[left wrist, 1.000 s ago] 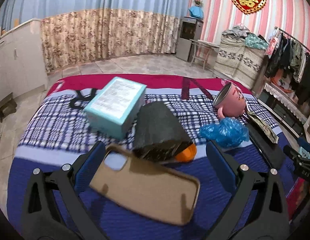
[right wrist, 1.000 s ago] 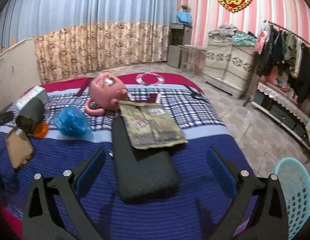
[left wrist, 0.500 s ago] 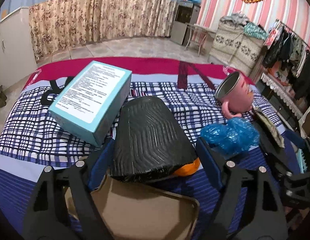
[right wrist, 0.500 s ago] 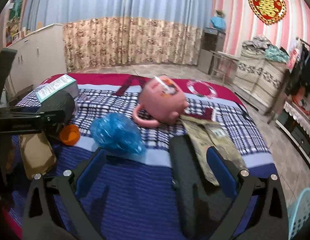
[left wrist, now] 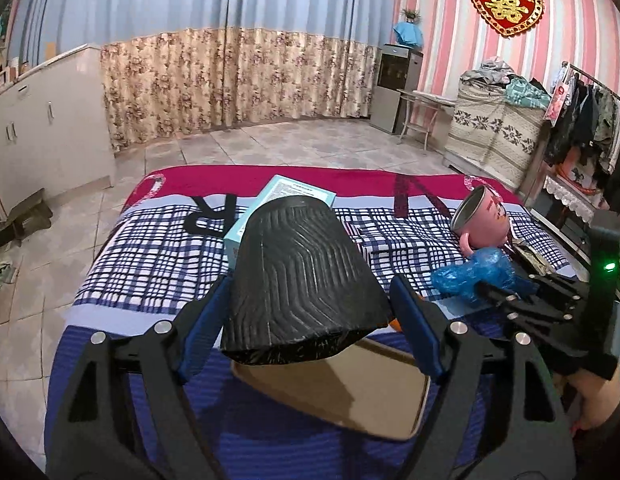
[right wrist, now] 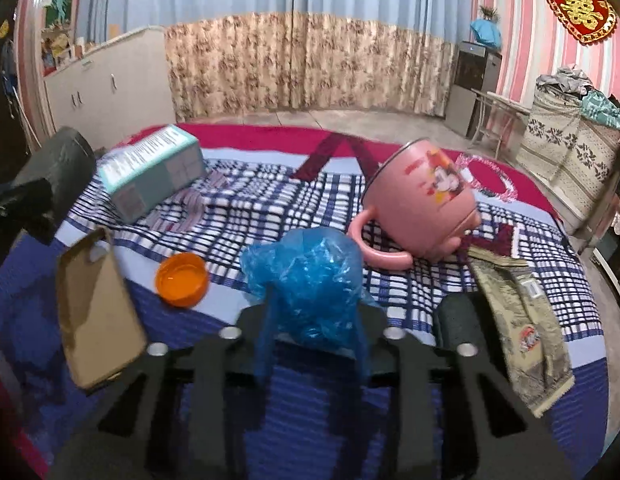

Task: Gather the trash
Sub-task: 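Grasp the black cap with the left gripper while the right gripper grasps the blue plastic bag, then carry the black cap and blue bag over to the light-blue basket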

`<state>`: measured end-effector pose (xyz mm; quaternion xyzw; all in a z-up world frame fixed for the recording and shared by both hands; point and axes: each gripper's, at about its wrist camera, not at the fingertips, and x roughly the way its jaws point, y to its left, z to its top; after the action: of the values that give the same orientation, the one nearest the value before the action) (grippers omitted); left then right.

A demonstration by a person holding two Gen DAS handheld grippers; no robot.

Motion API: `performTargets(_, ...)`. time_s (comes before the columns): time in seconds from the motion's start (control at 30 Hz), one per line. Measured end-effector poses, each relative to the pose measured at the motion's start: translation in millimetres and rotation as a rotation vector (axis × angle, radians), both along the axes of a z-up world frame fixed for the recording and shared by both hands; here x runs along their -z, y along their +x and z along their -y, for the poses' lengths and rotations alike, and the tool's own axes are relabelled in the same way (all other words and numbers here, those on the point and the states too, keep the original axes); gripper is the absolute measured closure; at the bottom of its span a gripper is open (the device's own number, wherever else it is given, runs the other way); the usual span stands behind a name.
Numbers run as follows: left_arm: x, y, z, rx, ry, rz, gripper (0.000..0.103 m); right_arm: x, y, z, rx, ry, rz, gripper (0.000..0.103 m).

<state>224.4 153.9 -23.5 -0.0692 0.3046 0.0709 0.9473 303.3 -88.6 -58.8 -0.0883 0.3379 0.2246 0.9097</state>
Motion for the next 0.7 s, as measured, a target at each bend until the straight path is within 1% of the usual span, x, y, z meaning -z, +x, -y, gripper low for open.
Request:
performTargets(0.13, -7.4, -4.6, 5.2, 0.010, -0.025, 0.005, 0.031, -28.3, -26.1, 36.3, 0.035, 0.048, 0.064, 0.074)
performTargets(0.2, -9.3, -5.4, 13.1, 0.028, -0.032, 0.019, 0.031, -44.9, -43.5, 67.9, 0.087, 0.062, 0.101, 0.074)
performTargets(0.3, -7.4, -4.6, 27.3, 0.049, -0.050, 0.010, 0.031, -59.4, -69.0, 113.6, 0.172, 0.062, 0.134, 0.074)
performTargets(0.47, -9.4, -6.3, 71.4, 0.129, -0.053, 0.024, 0.031, -63.1, -113.9, 197.7, 0.341, 0.025, 0.153, 0.074)
performTargets(0.6, -13.6, -3.8, 122.0, 0.222, -0.073, 0.042, 0.031, -59.1, -141.8, 261.2, 0.492, 0.006, 0.162, 0.074)
performTargets(0.63, -14.3, -2.7, 131.9, 0.237, -0.077, 0.046, 0.031, -56.6, -150.1, 280.1, 0.539, 0.011, 0.161, 0.074)
performTargets(0.7, -16.7, 0.0, 160.1, 0.285, -0.090, 0.057, 0.031, -52.1, -160.3, 304.6, 0.601, 0.022, 0.163, 0.074)
